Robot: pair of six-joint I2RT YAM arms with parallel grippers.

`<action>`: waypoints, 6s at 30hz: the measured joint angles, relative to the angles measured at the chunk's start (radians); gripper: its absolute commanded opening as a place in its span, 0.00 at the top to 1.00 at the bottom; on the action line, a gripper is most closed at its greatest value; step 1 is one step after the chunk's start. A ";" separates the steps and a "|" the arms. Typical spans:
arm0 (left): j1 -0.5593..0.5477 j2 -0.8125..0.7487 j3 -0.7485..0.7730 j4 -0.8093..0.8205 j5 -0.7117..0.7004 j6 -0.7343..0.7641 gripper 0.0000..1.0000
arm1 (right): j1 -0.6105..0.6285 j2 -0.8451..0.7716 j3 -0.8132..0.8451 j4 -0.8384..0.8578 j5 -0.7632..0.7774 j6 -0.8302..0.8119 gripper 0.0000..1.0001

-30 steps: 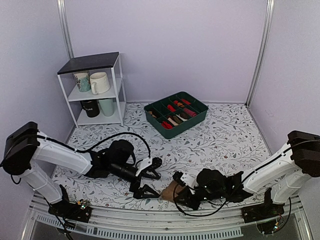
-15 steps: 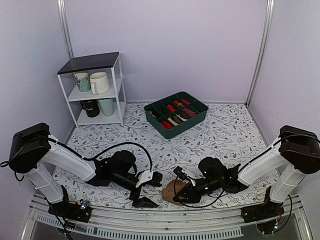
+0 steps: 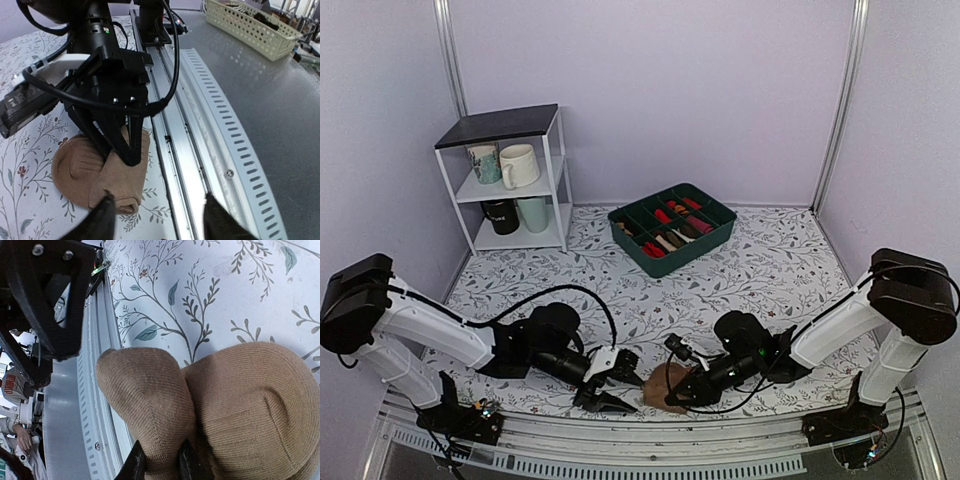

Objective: Roll the socks
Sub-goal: Roll the sock at the center of the board.

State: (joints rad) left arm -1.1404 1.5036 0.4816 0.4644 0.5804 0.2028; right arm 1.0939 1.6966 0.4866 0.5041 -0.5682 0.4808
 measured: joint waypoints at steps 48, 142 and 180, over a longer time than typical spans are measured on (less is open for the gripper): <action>0.094 -0.063 -0.042 0.073 -0.212 -0.124 0.01 | -0.009 0.044 0.037 -0.008 -0.069 0.010 0.85; 0.055 0.305 0.167 -0.053 0.031 -0.231 1.00 | -0.043 -0.088 0.059 -0.206 0.017 -0.020 0.66; 0.127 0.416 0.320 -0.260 0.250 -0.375 1.00 | 0.450 -0.118 0.021 -0.182 0.965 -0.512 0.53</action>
State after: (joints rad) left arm -1.0130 1.9194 0.8017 0.2043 0.8303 -0.1726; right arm 1.5440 1.5784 0.5079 0.3222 0.3969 -0.0307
